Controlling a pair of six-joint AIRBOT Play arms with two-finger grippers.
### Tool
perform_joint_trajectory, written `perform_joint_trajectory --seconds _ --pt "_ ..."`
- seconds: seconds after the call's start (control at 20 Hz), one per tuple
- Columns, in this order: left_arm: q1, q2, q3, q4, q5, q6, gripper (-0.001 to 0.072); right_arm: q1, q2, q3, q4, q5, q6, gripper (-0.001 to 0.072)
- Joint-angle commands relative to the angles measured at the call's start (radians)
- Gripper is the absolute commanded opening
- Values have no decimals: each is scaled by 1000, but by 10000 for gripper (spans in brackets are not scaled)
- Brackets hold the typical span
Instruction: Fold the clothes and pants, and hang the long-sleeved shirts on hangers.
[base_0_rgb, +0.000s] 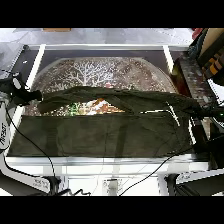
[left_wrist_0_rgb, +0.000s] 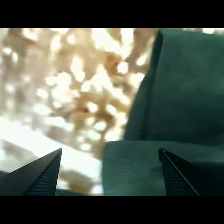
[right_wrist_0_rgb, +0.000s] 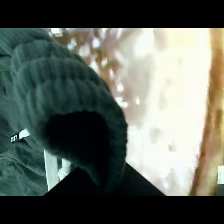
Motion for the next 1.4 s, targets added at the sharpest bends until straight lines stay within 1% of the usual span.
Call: perform_joint_trajectory --seconds 0.0,0.15,0.2,0.3,0.45,0.55,0.7,0.75,0.95,1.0,1.1,1.2,1.25,1.35 --pt "19 -1 0 -127 24 -191 690 0 0 1 0 -14 0 39" --pt "45 -3 -1 -134 26 -433 690 0 0 1 0 -22 0 39" --pt "51 -3 -1 -157 25 -488 691 0 0 1 0 -23 0 39" --pt "55 -3 -1 -215 8 -496 690 0 0 1 -1 -25 0 39" --pt "46 -22 -1 -268 -32 -575 689 0 0 1 -3 -24 0 39" --pt "32 -50 -1 -275 -64 -574 689 0 0 1 -3 -23 0 39" --pt "16 -107 -1 -360 -90 -573 686 0 0 1 -4 -24 0 39" --pt "10 -123 -1 -368 -90 -574 634 0 0 1 -4 -23 0 39" --pt "5 -142 0 -365 -73 -568 15 0 0 1 -4 -21 0 39" --pt "6 -133 0 -366 -47 -524 18 0 0 1 -4 -20 0 39" --pt "10 -103 12 -368 35 -368 18 0 0 1 -4 -20 0 39" --pt "15 -70 74 -369 131 -210 18 0 0 1 -4 -20 0 39" --pt "15 -55 121 -369 183 -126 18 0 0 1 -4 -19 0 39" --pt "11 -19 232 -369 274 69 17 0 0 1 -4 -19 0 39"
